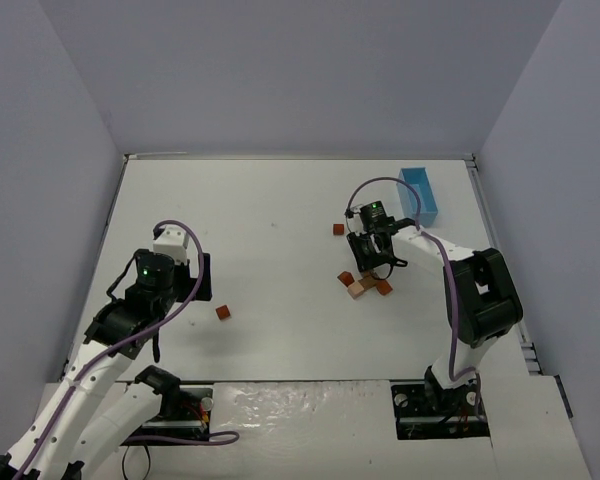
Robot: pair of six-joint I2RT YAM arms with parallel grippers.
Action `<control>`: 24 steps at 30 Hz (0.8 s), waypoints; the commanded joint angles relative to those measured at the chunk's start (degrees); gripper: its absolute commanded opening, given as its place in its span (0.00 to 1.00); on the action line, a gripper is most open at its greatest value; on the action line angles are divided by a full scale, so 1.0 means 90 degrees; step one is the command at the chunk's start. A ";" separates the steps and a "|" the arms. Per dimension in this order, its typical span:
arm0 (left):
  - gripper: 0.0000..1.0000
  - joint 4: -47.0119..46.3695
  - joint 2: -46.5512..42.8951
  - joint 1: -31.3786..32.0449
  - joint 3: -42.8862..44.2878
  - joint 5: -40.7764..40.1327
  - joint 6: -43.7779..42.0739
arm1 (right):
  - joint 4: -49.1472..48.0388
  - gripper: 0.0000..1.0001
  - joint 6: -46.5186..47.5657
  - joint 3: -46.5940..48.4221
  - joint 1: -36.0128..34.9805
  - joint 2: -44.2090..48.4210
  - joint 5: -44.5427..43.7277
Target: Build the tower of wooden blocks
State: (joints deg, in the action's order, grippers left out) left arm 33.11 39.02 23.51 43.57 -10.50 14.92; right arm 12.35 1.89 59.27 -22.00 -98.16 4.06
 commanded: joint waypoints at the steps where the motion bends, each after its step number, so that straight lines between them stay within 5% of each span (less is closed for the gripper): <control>1: 0.97 -0.0369 0.0078 -0.0034 0.0100 0.0005 -0.0124 | -0.0006 0.05 0.0051 -0.0078 0.0021 0.0538 -0.0392; 9: 0.97 -0.0378 -0.0006 -0.0044 0.0090 -0.0008 -0.0154 | -0.0014 0.00 0.0267 -0.0382 0.0975 0.1610 -0.0619; 24: 0.97 -0.0378 -0.0468 -0.0044 0.0058 -0.0086 -0.0273 | -0.0078 0.00 0.1020 -0.0196 0.1704 0.0732 -0.0195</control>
State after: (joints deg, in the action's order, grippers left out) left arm 33.10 35.70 23.51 43.31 -10.55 13.62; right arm 12.53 7.04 55.70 -8.47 -90.08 -0.28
